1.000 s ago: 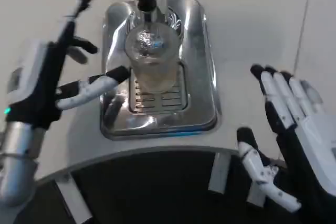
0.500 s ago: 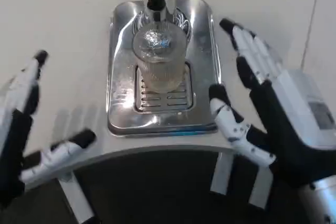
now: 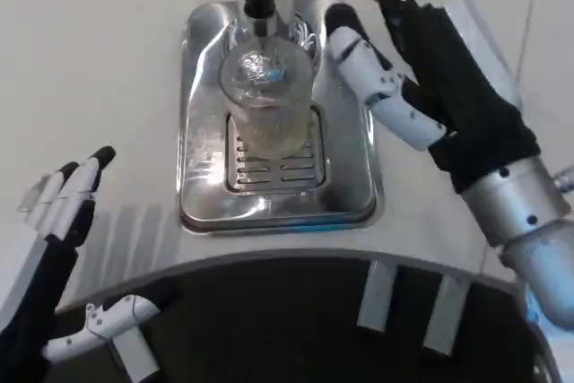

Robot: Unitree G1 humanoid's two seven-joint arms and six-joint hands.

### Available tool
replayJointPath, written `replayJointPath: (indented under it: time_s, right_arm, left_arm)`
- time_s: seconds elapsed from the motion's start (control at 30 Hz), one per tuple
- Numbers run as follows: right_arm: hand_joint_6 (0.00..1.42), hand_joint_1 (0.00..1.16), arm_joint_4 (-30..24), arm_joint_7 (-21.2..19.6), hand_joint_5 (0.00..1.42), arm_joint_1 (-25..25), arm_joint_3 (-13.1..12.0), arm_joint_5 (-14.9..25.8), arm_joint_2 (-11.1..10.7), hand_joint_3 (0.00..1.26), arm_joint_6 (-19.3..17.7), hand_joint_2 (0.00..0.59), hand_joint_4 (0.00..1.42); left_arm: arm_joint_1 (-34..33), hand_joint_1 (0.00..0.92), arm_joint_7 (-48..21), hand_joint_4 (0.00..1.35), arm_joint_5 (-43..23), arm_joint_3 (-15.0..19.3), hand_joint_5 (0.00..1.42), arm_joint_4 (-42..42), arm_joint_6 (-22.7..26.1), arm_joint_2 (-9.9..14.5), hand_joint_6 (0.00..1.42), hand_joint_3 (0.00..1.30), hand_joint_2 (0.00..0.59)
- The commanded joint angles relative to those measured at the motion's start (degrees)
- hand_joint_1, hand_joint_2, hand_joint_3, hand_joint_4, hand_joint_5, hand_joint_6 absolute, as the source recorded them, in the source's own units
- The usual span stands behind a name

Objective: Grasp the cup under the faucet to collect the drink, then remove the cup.

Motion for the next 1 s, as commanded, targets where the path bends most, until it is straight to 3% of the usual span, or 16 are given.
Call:
replayJointPath:
  time_s: [0.03,0.3,0.53,1.0]
  right_arm:
    - [0.0,0.35,5.62,2.09,0.0,-5.58,0.13,6.93,0.85,0.0,-2.72,0.586,0.0]
    - [0.0,0.37,1.98,3.0,0.0,-5.1,3.52,9.95,1.22,0.0,-2.87,0.586,0.0]
    - [0.0,0.36,-3.4,1.86,0.0,-1.82,7.06,8.9,2.4,0.0,-0.68,0.586,0.0]
    - [0.0,0.35,-1.83,-1.03,0.0,-0.98,8.49,8.0,4.9,0.0,0.15,0.574,0.0]
  left_arm:
    - [0.55,0.0,0.36,0.0,0.87,0.69,0.0,-0.17,-0.21,-0.01,0.0,0.0,0.065]
    - [0.68,0.0,0.77,0.0,0.23,1.27,0.0,1.15,-0.69,-0.13,0.0,0.0,0.066]
    - [0.52,0.0,0.98,0.0,0.32,1.27,0.0,1.67,-0.82,-0.63,0.0,0.0,0.066]
    - [0.99,0.0,1.11,0.0,0.08,1.8,0.0,1.81,-0.78,-0.95,0.0,0.0,0.071]
